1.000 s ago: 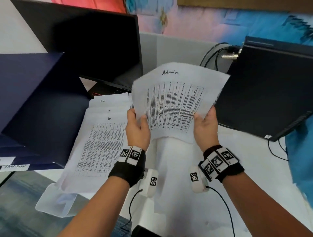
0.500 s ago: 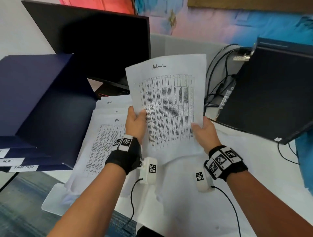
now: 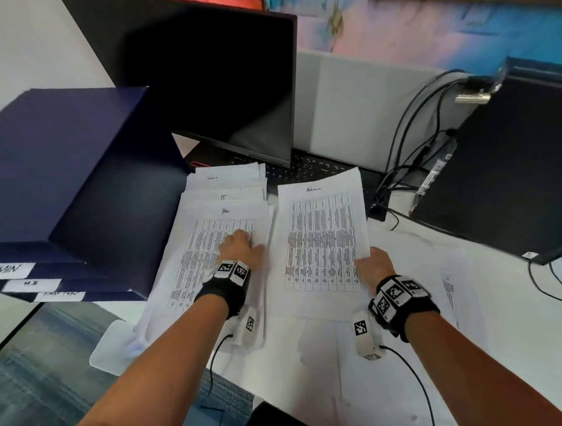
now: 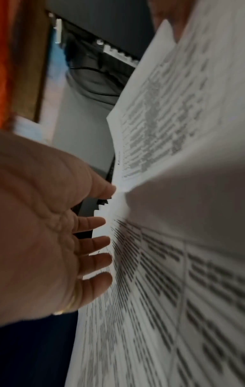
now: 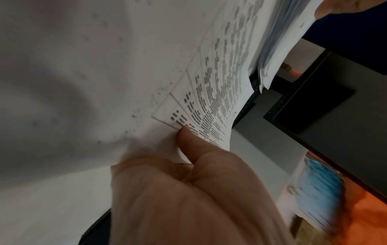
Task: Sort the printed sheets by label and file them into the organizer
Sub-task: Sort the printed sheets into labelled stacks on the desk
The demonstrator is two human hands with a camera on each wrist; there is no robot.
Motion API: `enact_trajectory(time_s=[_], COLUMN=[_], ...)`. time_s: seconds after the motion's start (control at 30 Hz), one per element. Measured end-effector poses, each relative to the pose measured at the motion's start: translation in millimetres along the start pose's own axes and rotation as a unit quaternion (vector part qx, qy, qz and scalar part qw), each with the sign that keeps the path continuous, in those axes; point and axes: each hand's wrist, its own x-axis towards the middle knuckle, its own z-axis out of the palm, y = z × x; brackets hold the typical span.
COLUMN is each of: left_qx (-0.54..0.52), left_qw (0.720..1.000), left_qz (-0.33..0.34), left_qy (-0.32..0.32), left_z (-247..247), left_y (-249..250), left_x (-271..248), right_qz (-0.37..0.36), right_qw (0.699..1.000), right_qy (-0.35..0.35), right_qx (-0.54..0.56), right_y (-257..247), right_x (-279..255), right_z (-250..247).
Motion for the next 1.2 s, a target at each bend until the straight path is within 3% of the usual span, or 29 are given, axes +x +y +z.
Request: enact_trajectory(time_s=[0.17, 0.37, 0.77, 1.03, 1.13, 1.2], left_qx=[0.135, 0.195, 0.086, -0.063, -0.09, -0.114], left_qw=[0.99, 0.98, 0.993, 0.997, 0.996, 0.994], left_qz=[-0.031, -0.043, 0.022, 0.013, 0.007, 0.002], left_qy=[-0.02, -0.014, -0.077, -0.039, -0.016, -0.001], left_z=[8, 15, -22, -49, -66, -77], left_y=[0, 6, -9, -42, -48, -54], left_x=[5, 11, 21, 8, 1, 1], right_qz=[0.022, 0.021, 0.029, 0.043, 0.049, 0.048], right_qw=[0.999, 0.999, 0.997, 0.997, 0.997, 0.996], right_qy=[-0.018, -0.03, -0.069, -0.046, -0.049, -0.065], right_qx=[-0.019, -0.024, -0.011, 0.042, 0.037, -0.03], right_y=[8, 9, 5, -3, -20, -41], right_x=[-2, -6, -3, 7, 0, -12], right_z=[7, 4, -6, 10, 22, 30])
